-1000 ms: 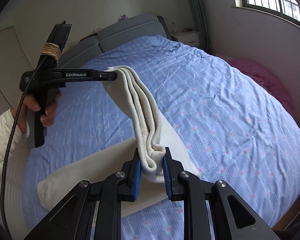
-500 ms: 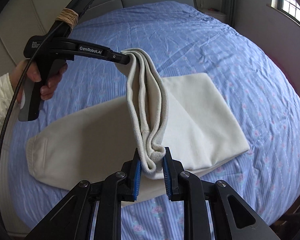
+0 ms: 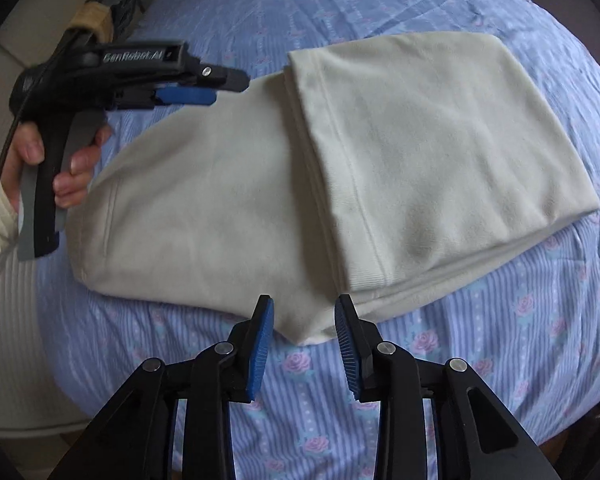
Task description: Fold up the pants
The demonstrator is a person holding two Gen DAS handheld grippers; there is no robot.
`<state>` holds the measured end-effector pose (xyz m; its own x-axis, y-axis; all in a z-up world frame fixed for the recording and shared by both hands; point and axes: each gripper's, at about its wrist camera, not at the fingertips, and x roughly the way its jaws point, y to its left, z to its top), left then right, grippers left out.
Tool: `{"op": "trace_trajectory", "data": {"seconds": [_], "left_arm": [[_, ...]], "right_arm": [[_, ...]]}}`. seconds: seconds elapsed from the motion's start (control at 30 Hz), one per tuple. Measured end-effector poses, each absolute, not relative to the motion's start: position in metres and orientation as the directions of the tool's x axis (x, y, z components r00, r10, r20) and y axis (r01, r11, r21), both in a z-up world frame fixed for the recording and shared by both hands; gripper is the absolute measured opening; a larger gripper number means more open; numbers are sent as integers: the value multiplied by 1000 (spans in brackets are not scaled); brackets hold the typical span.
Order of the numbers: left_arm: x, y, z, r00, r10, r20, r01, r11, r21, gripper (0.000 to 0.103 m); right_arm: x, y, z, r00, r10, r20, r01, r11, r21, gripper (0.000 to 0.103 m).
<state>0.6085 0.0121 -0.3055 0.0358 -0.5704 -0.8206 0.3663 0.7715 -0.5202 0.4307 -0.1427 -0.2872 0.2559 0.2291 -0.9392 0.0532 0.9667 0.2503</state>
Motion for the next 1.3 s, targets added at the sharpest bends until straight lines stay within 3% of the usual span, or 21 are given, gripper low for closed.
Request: {"op": "trace_trajectory", "data": {"seconds": [0.1, 0.3, 0.37, 0.4, 0.5, 0.67, 0.87, 0.97, 1.1, 1.13, 1.2, 1.3], "left_arm": [[621, 5, -321, 48, -598, -800, 261, 781, -568, 60], [636, -20, -346, 32, -587, -809, 195, 797, -571, 60], [638, -21, -347, 54, -598, -799, 169, 795, -583, 49], [638, -22, -348, 56, -595, -801, 158, 798, -582, 24], [639, -18, -346, 61, -621, -781, 141, 780, -609, 17], [647, -13, -338, 77, -615, -785, 167, 784, -598, 16], [653, 2, -338, 96, -572, -815, 100, 820, -564, 30], [642, 24, -300, 235, -480, -845, 129, 878, -462, 45], [605, 67, -248, 331, -476, -815, 177, 880, -441, 65], [592, 78, -236, 350, -479, -805, 180, 878, -444, 69], [563, 99, -215, 382, -472, -794, 177, 881, -438, 73], [516, 128, -191, 430, -488, -760, 164, 870, -465, 84]], "right_arm": [[434, -175, -287, 272, 202, -941, 172, 952, 254, 42], [437, -225, -297, 275, 176, -945, 353, 896, 270, 42], [442, -224, -299, 281, 149, -948, 342, 907, 244, 42], [446, -218, -301, 282, 139, -949, 321, 919, 230, 42], [459, -199, -310, 265, 127, -956, 244, 950, 194, 42], [468, -172, -326, 214, 136, -967, 147, 975, 169, 42], [472, -162, -336, 170, 158, -973, 102, 979, 177, 42], [466, -161, -332, 139, 174, -975, 98, 977, 188, 43], [451, -164, -303, 160, 217, -963, 123, 964, 238, 43], [447, -165, -292, 178, 229, -957, 130, 958, 254, 46], [439, -165, -267, 225, 225, -948, 130, 957, 258, 68], [431, -157, -229, 296, 210, -932, 77, 967, 243, 74]]}}
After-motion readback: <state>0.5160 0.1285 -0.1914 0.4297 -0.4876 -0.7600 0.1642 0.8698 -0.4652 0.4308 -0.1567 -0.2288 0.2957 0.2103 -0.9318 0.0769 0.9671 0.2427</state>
